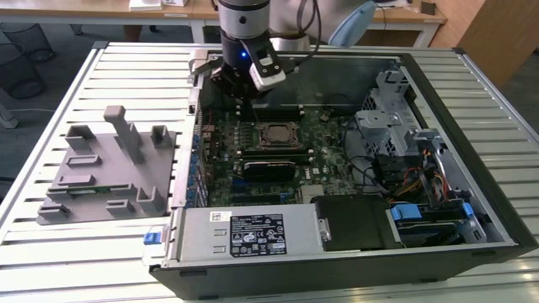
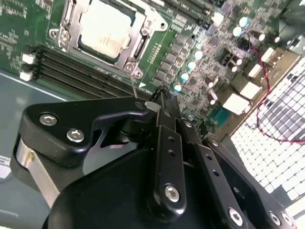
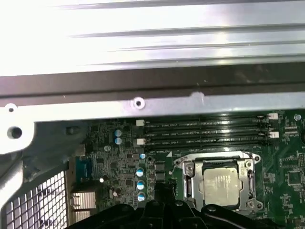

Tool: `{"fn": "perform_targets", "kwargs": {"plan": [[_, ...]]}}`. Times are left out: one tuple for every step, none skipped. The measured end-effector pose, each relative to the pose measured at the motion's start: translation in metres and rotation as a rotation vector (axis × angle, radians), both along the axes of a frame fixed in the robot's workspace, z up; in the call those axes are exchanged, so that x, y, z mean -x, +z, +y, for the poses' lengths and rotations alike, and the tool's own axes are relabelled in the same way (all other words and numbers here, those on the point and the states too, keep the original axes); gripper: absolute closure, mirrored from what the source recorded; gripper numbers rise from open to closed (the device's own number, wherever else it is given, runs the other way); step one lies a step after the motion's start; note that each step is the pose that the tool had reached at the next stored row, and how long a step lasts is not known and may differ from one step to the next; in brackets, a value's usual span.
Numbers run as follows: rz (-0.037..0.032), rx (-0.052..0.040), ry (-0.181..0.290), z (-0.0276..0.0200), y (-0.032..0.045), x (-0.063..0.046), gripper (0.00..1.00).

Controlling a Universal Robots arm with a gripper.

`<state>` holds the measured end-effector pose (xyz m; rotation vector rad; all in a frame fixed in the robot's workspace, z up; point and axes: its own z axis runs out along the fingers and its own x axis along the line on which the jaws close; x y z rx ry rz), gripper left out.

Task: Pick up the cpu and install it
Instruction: 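Install the first cpu locking lever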

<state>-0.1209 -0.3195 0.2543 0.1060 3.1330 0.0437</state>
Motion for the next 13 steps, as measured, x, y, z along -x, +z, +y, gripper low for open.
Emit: {"fn": "perform_targets", "kwargs": {"plan": [[0.0,0.0,0.0,0.0016,-0.0001,0.0,0.89],[0.0,0.0,0.001,0.0031,-0.0003,0.0,0.89],[0.0,0.0001,0.002,0.0047,-0.0004,0.001,0.89],[0.0001,0.0001,0.002,0.0066,-0.0005,0.001,0.89],[0.0,0.0,0.003,0.0087,-0.0008,0.001,0.89],[0.0,0.0,0.005,0.0103,-0.001,0.001,0.89],[0.0,0.0,0.006,0.0115,-0.0012,0.001,0.89],[0.0,0.0,0.007,0.0119,-0.0013,0.001,0.89],[-0.0001,-0.0001,0.009,0.0119,-0.0014,0.001,0.89],[0.0,-0.0001,0.009,0.0119,-0.0014,0.0,0.89],[0.0,0.0,0.01,0.0119,-0.0014,-0.002,0.89],[0.0001,0.0001,0.01,0.0119,-0.0014,-0.003,0.89],[0.0001,0.0,0.01,0.0119,-0.0015,-0.005,0.89]]}}
